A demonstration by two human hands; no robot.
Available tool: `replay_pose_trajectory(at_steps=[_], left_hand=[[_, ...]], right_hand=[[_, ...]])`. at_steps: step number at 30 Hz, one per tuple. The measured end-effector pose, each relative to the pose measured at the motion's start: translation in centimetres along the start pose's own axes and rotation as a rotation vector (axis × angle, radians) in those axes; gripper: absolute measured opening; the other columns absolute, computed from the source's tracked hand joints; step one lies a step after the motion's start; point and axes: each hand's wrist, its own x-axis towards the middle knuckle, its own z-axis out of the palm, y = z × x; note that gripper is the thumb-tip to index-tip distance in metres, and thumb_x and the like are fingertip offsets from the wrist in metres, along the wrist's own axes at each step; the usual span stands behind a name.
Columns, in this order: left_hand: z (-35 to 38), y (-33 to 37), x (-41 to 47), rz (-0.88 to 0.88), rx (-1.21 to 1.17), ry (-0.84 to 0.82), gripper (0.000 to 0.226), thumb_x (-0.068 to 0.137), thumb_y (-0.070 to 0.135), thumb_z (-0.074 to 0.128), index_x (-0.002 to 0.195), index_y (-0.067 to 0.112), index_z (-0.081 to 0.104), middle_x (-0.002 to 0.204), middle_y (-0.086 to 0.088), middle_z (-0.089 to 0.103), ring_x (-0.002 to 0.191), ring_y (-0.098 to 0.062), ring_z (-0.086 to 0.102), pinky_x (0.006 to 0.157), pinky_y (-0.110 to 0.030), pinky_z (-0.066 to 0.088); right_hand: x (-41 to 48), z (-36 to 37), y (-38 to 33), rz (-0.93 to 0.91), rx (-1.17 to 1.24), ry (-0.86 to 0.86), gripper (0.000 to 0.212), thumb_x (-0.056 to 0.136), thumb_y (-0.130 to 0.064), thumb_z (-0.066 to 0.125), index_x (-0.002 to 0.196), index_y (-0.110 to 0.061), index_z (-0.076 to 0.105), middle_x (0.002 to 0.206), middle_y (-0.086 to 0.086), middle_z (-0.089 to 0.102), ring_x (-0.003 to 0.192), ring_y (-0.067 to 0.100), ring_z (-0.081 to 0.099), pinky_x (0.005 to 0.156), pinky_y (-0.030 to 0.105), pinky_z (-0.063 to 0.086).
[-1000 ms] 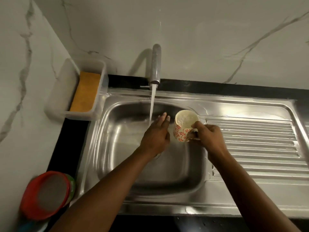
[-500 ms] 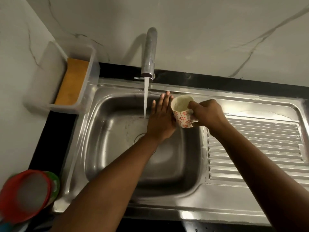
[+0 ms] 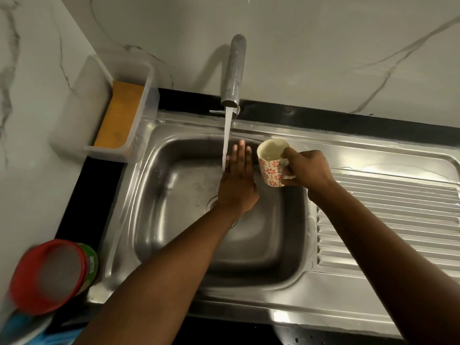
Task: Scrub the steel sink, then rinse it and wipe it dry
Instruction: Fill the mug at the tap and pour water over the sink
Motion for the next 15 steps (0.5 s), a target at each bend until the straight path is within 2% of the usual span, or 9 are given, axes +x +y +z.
replay_pose_trajectory(at_steps=[4,9,13,15], left_hand=[[-0.4,0.6,0.7,0.065,-0.069,-0.032,0.097,0.096,0.016,0.057,0.168,0.008,-0.006,0.177,-0.013,-0.015,0.163,-0.031,-0.015,0.133,-0.051,0.007],[-1.2,0.3,0.2,-0.008,-0.12,-0.116,0.097,0.097,0.013,0.059,0.168,0.011,-0.007,0.176,-0.012,-0.017,0.163,-0.03,-0.016,0.134,-0.049,0.006],[-2.7,-1.0,-2.3,0.02,-0.078,-0.277,0.081,0.106,0.021,0.05,0.168,0.009,-0.001,0.177,-0.011,-0.008,0.164,-0.027,-0.007,0.134,-0.045,0.013],[-3.9,-2.4,-3.8,0.013,-0.023,-0.334,0.073,0.107,0.022,0.049,0.169,0.011,0.011,0.178,-0.009,0.005,0.164,-0.027,0.009,0.133,-0.042,0.017]], right_hand=[[0.1,-0.2,-0.2,-0.025,-0.077,0.036,0.035,0.098,-0.04,0.066,0.092,-0.006,0.072,0.099,0.01,0.077,0.078,0.022,0.076,0.07,0.036,0.065],[0.9,1.3,-2.5,-0.136,-0.202,0.006,0.042,0.095,-0.046,0.066,0.103,-0.006,0.077,0.103,0.009,0.079,0.083,0.022,0.077,0.078,0.041,0.066],[0.9,2.6,-2.9,-0.142,-0.118,-0.024,0.039,0.098,-0.044,0.064,0.101,-0.008,0.076,0.102,0.008,0.078,0.087,0.021,0.077,0.082,0.042,0.065],[0.1,2.9,-1.7,-0.117,-0.013,-0.037,0.035,0.099,-0.041,0.062,0.101,-0.008,0.076,0.1,0.008,0.078,0.084,0.019,0.077,0.079,0.039,0.065]])
